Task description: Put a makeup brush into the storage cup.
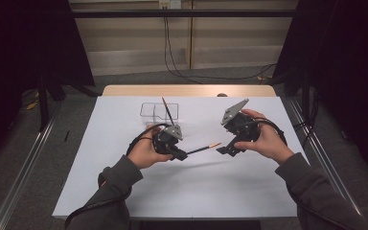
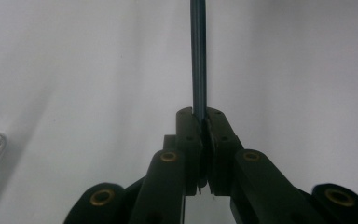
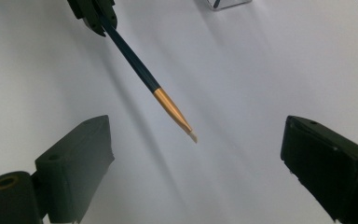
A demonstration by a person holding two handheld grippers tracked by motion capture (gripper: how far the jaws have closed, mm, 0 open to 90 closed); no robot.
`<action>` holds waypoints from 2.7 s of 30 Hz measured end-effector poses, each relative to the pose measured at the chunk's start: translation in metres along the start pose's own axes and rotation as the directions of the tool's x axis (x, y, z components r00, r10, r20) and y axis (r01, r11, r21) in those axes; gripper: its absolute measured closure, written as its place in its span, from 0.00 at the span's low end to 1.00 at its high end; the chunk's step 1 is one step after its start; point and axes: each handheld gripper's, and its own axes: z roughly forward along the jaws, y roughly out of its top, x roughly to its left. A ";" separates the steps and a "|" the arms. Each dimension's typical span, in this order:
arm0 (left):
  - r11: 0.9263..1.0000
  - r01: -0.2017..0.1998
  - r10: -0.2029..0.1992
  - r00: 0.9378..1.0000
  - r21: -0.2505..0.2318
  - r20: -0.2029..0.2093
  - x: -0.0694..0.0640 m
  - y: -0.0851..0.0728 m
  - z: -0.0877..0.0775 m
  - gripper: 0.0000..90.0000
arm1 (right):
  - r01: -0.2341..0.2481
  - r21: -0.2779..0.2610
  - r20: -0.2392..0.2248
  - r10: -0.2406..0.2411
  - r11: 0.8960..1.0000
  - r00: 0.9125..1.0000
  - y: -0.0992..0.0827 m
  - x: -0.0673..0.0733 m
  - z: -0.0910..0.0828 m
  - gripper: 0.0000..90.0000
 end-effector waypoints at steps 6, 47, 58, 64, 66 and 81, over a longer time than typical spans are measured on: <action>1.000 0.008 -0.008 1.000 -0.010 -0.003 0.000 -0.001 0.000 0.95 | -0.020 -0.026 -0.003 0.020 0.999 1.000 -0.010 -0.002 -0.001 0.08; 0.998 0.038 -0.039 0.999 -0.057 -0.010 0.001 -0.006 -0.004 0.95 | -0.182 -0.355 -0.052 0.175 0.917 0.983 -0.057 0.001 -0.005 0.10; 0.996 0.042 -0.043 0.999 -0.075 -0.019 0.000 -0.007 -0.006 0.95 | -0.207 -0.412 -0.054 0.203 0.887 0.978 -0.062 0.002 -0.003 0.08; 0.995 0.048 -0.051 0.998 -0.092 -0.026 0.000 -0.009 -0.007 0.95 | -0.214 -0.417 -0.054 0.211 0.883 0.976 -0.065 0.002 0.000 0.08; 0.994 0.052 -0.055 0.998 -0.101 -0.023 0.000 -0.009 -0.007 0.95 | -0.215 -0.418 -0.054 0.213 0.882 0.976 -0.065 0.002 0.000 0.08; 0.981 0.081 -0.091 0.995 -0.178 -0.050 -0.001 -0.012 -0.010 0.95 | -0.231 -0.437 -0.057 0.229 0.869 0.972 -0.066 0.001 -0.001 0.08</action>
